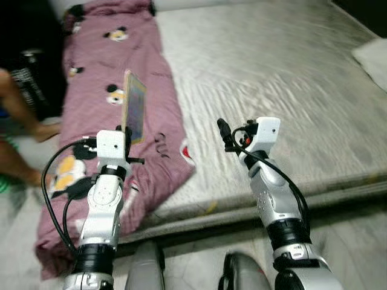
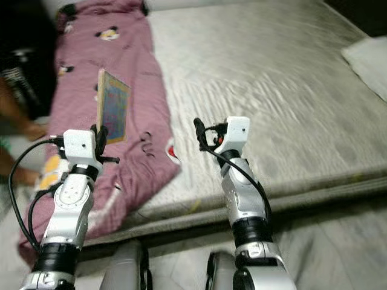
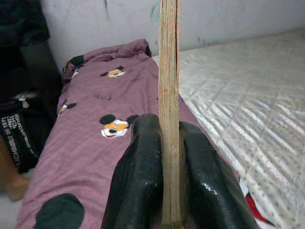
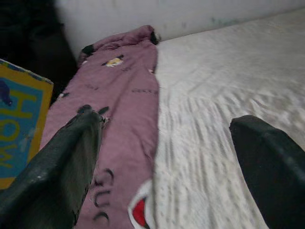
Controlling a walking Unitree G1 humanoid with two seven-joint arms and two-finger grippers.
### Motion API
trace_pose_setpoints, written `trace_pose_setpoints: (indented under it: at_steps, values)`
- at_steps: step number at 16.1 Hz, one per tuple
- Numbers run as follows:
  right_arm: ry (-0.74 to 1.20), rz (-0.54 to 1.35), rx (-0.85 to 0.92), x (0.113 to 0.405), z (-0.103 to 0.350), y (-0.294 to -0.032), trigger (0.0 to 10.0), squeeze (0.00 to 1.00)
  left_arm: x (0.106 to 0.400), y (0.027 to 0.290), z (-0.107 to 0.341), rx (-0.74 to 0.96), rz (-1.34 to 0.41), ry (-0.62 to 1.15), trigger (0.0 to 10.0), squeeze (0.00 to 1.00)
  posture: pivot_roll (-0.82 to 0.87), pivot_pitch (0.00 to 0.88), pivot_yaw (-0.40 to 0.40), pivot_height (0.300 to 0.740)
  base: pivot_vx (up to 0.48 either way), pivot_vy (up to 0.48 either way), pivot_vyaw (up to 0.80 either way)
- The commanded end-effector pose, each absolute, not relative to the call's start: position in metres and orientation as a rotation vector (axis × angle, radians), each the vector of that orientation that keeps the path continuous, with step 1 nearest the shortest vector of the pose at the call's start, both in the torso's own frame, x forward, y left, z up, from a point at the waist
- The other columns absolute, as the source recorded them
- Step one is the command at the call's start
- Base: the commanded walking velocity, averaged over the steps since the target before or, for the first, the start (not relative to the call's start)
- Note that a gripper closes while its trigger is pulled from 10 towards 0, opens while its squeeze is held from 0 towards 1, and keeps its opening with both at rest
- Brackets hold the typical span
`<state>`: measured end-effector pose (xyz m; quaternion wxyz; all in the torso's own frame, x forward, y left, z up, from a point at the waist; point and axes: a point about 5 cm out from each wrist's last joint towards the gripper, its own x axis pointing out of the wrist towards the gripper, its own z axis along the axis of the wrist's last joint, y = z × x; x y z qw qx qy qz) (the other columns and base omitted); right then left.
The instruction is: Clean up the room
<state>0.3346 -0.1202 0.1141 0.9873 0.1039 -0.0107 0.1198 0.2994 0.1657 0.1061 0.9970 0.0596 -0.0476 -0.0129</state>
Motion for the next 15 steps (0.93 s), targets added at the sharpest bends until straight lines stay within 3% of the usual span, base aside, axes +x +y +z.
trace_pose_setpoints:
  at_steps: [1, 9, 15]
  values:
    - [-0.029, 0.232, 0.202, 0.337, 0.116, -0.12, 10.0, 0.0, 0.303, 0.164, 0.117, 0.113, -0.05, -0.136, 10.0, 0.0, 0.0, 0.0, 0.013, 0.74, 0.0, 0.0, 0.0]
    - [-0.01, 0.186, 0.195, 0.339, 0.105, -0.125, 10.0, 0.0, 0.313, 0.147, 0.103, 0.042, -0.06, -0.062, 10.0, 0.0, 0.0, 0.0, 0.078, 0.74, 0.0, 0.0, 0.0]
    - [-0.012, 0.215, 0.184, 0.339, 0.104, -0.119, 10.0, 0.0, 0.312, 0.157, 0.107, 0.055, 0.0, -0.122, 10.0, 0.0, 0.01, 0.0, 0.025, 0.74, 0.0, 0.0, 0.0]
